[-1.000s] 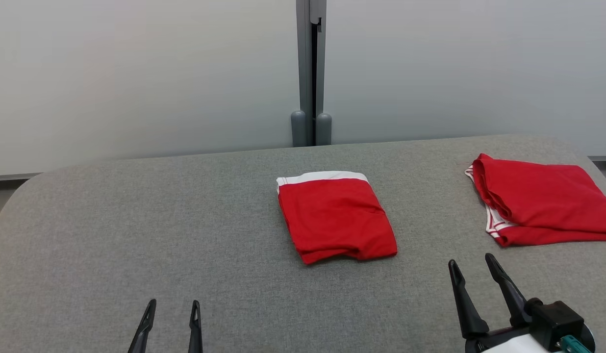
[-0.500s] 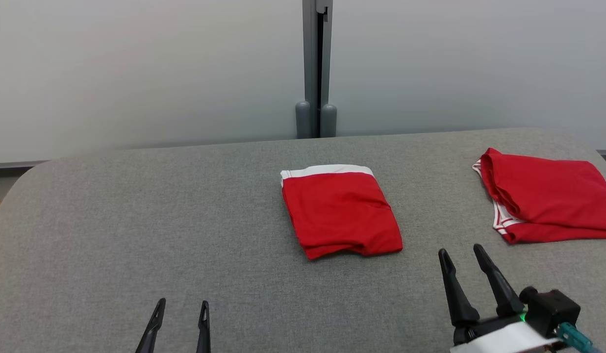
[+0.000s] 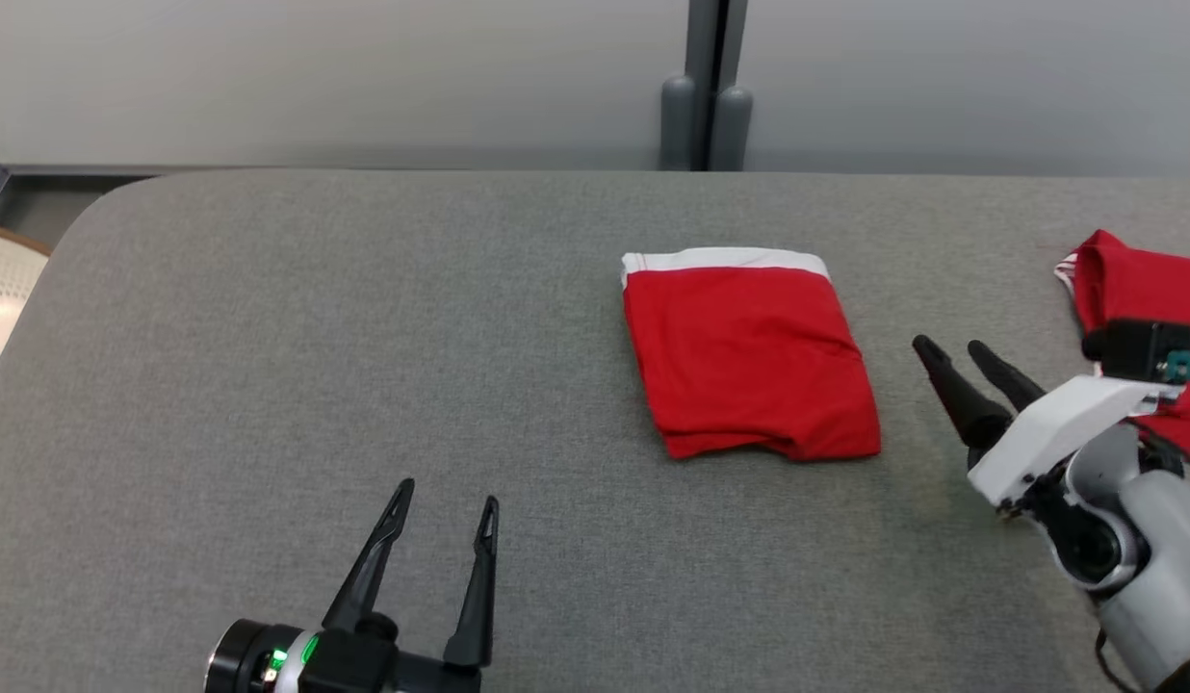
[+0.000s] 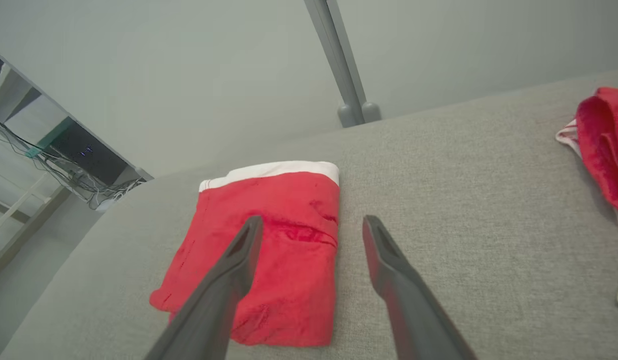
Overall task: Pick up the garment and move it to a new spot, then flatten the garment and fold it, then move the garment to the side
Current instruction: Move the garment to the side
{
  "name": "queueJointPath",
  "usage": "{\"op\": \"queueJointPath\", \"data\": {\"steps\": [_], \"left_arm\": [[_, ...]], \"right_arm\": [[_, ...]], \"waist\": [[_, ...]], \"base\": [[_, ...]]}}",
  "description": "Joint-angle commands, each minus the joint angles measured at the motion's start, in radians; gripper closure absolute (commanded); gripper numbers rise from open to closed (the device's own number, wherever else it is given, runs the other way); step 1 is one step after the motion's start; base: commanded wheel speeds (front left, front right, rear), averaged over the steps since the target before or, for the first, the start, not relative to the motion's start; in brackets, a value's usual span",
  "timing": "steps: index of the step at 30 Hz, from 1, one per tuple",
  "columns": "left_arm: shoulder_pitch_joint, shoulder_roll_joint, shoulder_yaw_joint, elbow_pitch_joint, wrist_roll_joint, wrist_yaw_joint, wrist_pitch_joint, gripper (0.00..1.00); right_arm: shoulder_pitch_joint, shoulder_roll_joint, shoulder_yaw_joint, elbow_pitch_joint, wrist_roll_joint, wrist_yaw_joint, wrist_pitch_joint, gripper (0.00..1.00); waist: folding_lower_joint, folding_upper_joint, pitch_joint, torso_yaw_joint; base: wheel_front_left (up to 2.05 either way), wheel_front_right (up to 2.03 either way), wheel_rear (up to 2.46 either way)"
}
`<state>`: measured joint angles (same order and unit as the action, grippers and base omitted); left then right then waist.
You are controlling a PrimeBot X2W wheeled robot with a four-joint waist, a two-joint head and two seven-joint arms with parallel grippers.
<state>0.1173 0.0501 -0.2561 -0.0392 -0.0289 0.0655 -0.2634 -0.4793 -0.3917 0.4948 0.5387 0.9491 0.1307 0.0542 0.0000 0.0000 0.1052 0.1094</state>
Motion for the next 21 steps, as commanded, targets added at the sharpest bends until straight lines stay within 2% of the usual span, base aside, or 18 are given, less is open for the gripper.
{"op": "queueJointPath", "data": {"steps": [1, 4, 8, 15, 16, 17, 18, 21], "left_arm": [[-0.027, 0.002, -0.008, -0.006, -0.005, -0.007, -0.001, 0.0], [-0.055, 0.002, -0.03, -0.012, -0.003, -0.012, -0.001, 0.0], [-0.087, 0.002, -0.052, -0.017, -0.008, -0.004, -0.001, 0.0], [-0.128, 0.002, -0.077, -0.006, -0.017, 0.007, -0.001, 0.0], [-0.132, 0.002, -0.078, -0.005, -0.018, 0.007, -0.001, 0.0], [-0.134, 0.002, -0.078, -0.003, -0.019, 0.009, -0.001, 0.0], [-0.134, 0.002, -0.079, -0.002, -0.021, 0.011, -0.001, 0.0], [-0.129, 0.002, -0.076, 0.003, -0.02, 0.013, -0.001, 0.0]], "right_arm": [[-0.034, -0.014, 0.008, 0.02, 0.028, 0.0, 0.039, 0.0], [-0.108, -0.058, 0.033, 0.068, 0.059, 0.0, 0.111, 0.0], [-0.18, -0.081, 0.077, 0.133, 0.064, 0.0, 0.159, 0.0], [-0.229, -0.067, 0.141, 0.23, 0.093, 0.0, 0.213, 0.0], [-0.226, -0.061, 0.154, 0.234, 0.097, 0.0, 0.216, 0.31], [-0.226, -0.059, 0.165, 0.234, 0.101, 0.0, 0.214, 0.55], [-0.228, -0.059, 0.178, 0.229, 0.103, 0.0, 0.208, 1.0], [-0.242, -0.084, 0.215, 0.218, 0.089, 0.0, 0.173, 1.0]], "waist": [[0.0, 0.0, 0.06, 0.054], [0.0, 0.0, 0.1, 0.076], [0.0, 0.0, 0.151, 0.102], [0.0, 0.0, 0.2, 0.143], [0.0, 0.0, 0.202, 0.144], [0.0, 0.0, 0.203, 0.145], [0.0, 0.0, 0.203, 0.144], [0.0, 0.0, 0.197, 0.132]], "base": [[0.0, 0.0, 0.0], [0.0, 0.0, 0.0], [0.0, 0.0, 0.0], [0.0, 0.0, 0.0], [0.0, 0.0, 0.0], [0.0, 0.0, 0.0], [0.0, 0.0, 0.0], [0.0, 0.0, 0.0]]}}
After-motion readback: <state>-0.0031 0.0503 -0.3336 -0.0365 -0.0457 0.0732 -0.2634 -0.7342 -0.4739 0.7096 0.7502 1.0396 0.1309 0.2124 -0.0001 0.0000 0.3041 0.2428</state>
